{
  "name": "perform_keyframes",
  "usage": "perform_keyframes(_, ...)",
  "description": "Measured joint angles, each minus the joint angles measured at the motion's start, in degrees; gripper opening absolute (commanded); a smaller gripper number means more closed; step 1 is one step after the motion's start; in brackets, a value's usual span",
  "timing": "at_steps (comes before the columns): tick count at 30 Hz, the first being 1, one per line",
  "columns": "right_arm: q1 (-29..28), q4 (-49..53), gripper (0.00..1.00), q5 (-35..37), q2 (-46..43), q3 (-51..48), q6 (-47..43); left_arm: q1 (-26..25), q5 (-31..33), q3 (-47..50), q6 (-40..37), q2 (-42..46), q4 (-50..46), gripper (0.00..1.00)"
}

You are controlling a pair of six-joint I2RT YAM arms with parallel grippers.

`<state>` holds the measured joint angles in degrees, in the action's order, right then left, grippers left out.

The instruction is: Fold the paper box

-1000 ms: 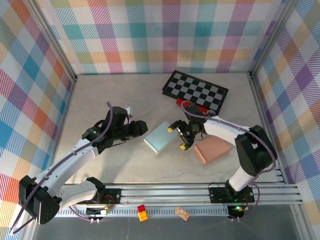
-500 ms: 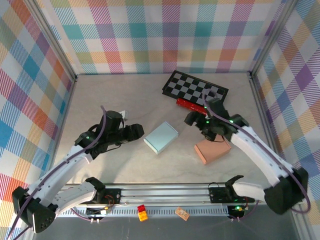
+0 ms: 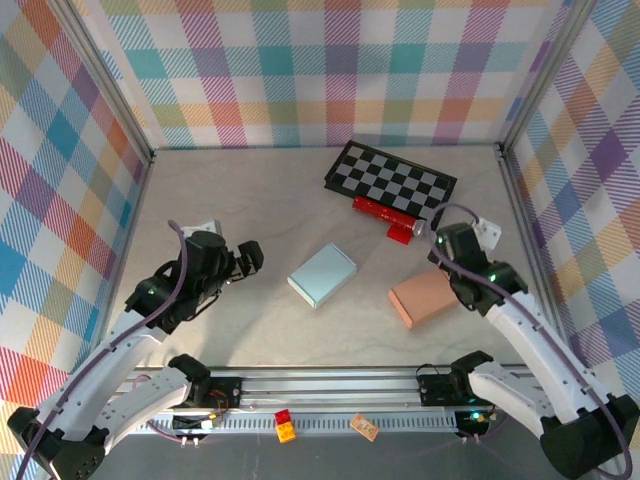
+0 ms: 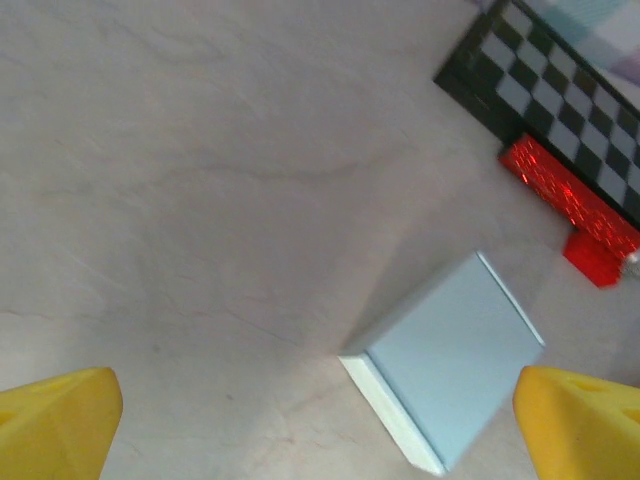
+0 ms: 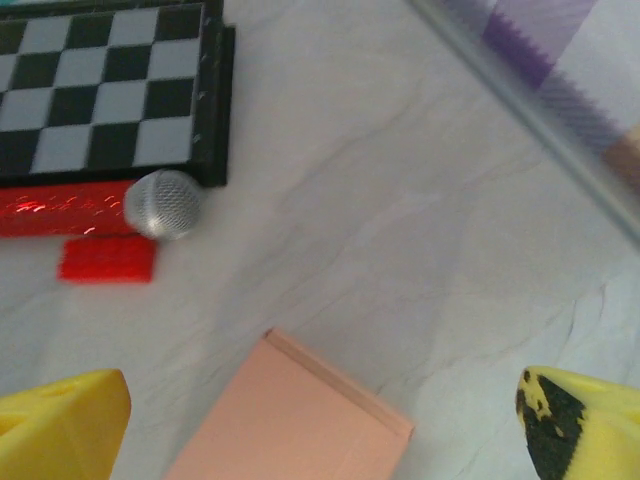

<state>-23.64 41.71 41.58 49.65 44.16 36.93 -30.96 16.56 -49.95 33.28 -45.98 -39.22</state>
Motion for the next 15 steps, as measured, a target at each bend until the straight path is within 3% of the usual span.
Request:
perform_keyframes(3,0.0,-10.7,0.99,4.5,-3.1,-12.2,-6.9,1.1,4.0,0.1,-1.3,0.5,0.1,1.0)
perform_keyframes(6,0.6,-21.1,0.99,5.7,-0.6,-19.4,-14.3,2.3,7.1,0.3,-2.7,-1.2,0.1,1.0)
perform_keyframes(15,7.4,-54.0,0.99,-4.7,13.9,-26.2,-29.4,3.5,21.5,2.9,-3.0,-9.4,1.8,1.0)
